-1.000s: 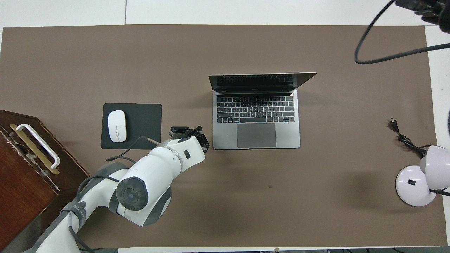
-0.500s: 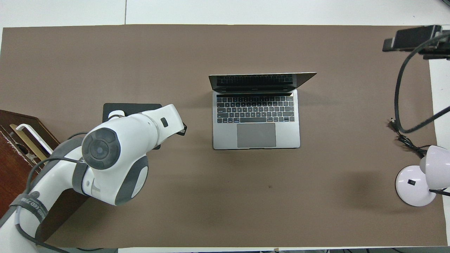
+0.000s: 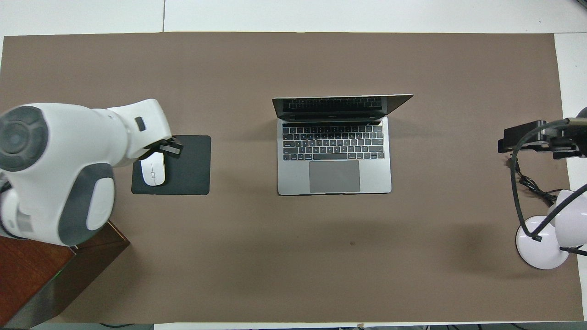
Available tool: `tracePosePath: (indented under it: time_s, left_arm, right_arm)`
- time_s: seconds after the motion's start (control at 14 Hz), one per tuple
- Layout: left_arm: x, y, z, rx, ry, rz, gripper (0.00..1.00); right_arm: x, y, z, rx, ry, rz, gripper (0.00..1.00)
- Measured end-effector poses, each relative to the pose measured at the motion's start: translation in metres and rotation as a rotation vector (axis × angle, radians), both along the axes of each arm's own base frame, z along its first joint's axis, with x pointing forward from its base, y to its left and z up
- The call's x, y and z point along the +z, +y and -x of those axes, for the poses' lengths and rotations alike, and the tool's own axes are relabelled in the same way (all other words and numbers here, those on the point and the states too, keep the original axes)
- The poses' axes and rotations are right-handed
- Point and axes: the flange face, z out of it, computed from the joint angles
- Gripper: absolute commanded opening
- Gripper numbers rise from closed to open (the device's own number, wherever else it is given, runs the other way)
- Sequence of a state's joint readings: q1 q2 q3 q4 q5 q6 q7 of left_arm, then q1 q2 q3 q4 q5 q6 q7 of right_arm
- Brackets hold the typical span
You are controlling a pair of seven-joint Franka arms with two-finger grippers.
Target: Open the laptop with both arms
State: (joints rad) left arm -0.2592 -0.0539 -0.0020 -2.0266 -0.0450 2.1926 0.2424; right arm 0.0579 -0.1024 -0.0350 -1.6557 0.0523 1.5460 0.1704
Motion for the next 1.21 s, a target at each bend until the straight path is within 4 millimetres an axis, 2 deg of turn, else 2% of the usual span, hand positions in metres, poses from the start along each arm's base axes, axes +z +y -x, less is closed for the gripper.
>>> tracePosePath:
  time_s: [0.14,0.21,0.29,0.36,0.43,0.57,0.71,0.93,1.21]
  left_arm:
    - [0.016,0.041,0.002,0.012,0.011,-0.014,0.0]
    - [0.025,0.055,0.004,0.024,0.022,-0.018,0.1]
    - [0.035,0.064,0.007,0.036,0.037,-0.02,0.34]
    - [0.045,0.069,0.009,0.04,0.049,-0.028,0.86]
    - [0.057,0.073,0.009,0.046,0.058,-0.045,1.0]
    - [0.073,0.078,0.01,0.093,0.072,-0.056,1.0]
    - [0.078,0.082,0.011,0.136,0.079,-0.054,1.0]
    - [0.085,0.102,0.009,0.187,0.084,-0.052,1.0]
    - [0.116,0.119,0.009,0.328,0.075,-0.029,1.0]
  right_arm:
    - [-0.012,-0.015,0.005,-0.032,-0.001,-0.001,1.0]
    - [-0.015,-0.021,0.003,-0.043,-0.021,-0.001,1.0]
    - [-0.017,-0.024,0.001,-0.044,-0.044,0.003,1.0]
    - [-0.017,-0.028,-0.001,-0.026,-0.06,0.017,1.0]
    - [-0.016,-0.033,-0.002,0.006,-0.071,0.039,1.0]
    - [-0.014,-0.038,-0.004,0.047,-0.096,0.054,1.0]
    - [-0.013,-0.04,-0.004,0.066,-0.102,0.056,1.0]
    - [-0.013,-0.04,-0.005,0.081,-0.105,0.058,1.0]
    - [-0.001,-0.039,-0.003,0.091,-0.099,0.058,1.0]
